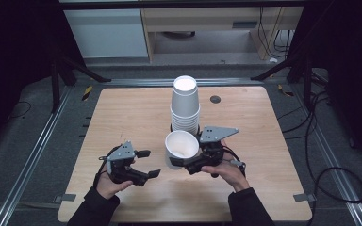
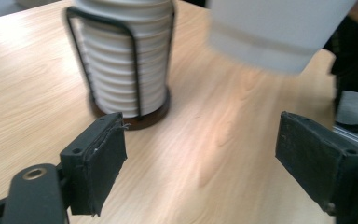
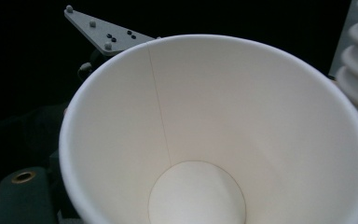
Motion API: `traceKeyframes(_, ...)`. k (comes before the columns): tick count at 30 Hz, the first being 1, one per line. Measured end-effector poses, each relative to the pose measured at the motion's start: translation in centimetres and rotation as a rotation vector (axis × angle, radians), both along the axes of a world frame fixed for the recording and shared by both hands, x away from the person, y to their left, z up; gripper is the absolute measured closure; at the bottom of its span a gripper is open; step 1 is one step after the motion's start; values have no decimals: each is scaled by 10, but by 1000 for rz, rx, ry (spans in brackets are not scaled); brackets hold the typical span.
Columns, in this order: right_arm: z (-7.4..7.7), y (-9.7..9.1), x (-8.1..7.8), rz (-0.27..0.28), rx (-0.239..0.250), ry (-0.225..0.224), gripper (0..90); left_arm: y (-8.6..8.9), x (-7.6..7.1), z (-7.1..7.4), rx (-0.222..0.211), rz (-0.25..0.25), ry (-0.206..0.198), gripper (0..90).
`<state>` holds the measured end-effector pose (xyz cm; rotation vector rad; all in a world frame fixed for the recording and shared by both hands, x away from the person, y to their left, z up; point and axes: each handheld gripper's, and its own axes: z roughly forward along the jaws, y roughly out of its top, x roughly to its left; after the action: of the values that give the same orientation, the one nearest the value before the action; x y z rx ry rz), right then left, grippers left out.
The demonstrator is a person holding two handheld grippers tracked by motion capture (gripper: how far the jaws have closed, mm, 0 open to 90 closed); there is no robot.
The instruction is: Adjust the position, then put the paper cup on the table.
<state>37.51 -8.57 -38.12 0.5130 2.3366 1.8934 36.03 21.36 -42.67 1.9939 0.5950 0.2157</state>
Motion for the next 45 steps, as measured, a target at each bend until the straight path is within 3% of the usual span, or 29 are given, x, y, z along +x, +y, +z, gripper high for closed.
traceKeyframes(9, 5, -34, -7, -119, -59, -46, 147, 21, 12, -7, 20, 139, 29, 152)
traceKeyframes(14, 1, -57, -7, -237, -72, -48, 146, 30, 20, -14, 51, 229, 59, 150)
traceKeyframes(20, -1, -81, -2, -369, -95, -36, 145, 39, 26, -19, 67, 296, 80, 148)
traceKeyframes(26, -9, -107, 11, -506, -91, 0, 144, 48, 31, -23, 68, 340, 95, 145)
traceKeyframes(36, -32, -145, 35, -724, -148, 47, 144, 60, 38, -30, 98, 408, 124, 135)
traceKeyframes(40, -38, -157, 43, -792, -205, 48, 143, 64, 39, -29, 98, 430, 117, 136)
traceKeyframes(45, -47, -168, 47, -821, -211, 56, 143, 68, 39, -27, 95, 463, 106, 144)
